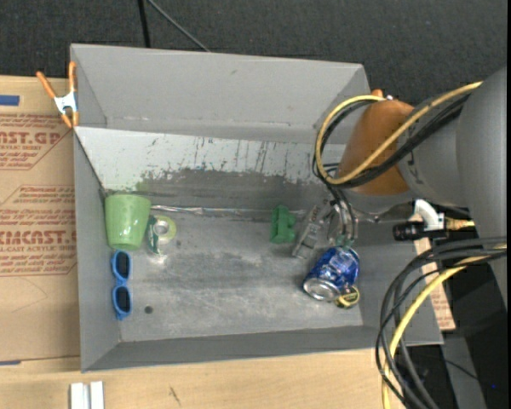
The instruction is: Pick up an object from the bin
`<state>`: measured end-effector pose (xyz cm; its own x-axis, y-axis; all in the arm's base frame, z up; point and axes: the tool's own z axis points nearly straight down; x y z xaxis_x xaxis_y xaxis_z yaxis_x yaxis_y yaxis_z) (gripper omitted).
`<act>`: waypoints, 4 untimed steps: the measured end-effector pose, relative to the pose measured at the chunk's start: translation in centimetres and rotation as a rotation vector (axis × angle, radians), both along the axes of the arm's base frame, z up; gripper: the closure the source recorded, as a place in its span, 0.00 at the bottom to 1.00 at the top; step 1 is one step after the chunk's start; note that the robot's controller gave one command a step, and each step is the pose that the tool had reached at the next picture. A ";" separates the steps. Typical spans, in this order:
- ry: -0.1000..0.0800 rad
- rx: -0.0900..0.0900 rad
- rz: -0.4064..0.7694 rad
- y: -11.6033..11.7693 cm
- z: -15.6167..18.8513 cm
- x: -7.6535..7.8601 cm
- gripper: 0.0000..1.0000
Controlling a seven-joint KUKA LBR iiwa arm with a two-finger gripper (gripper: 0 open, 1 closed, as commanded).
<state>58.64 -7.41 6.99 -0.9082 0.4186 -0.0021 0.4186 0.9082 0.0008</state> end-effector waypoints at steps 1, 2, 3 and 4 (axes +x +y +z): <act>0.000 -0.001 0.000 0.0 0.0 0.0 0.00; 0.008 0.002 0.196 -6.7 -0.1 -7.7 0.00; 0.005 0.008 0.203 -6.1 0.0 -7.4 1.00; -0.006 -0.002 0.223 -5.3 6.7 -6.0 1.00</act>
Offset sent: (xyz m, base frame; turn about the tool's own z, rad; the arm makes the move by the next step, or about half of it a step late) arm 0.0000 0.0000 0.0000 0.0000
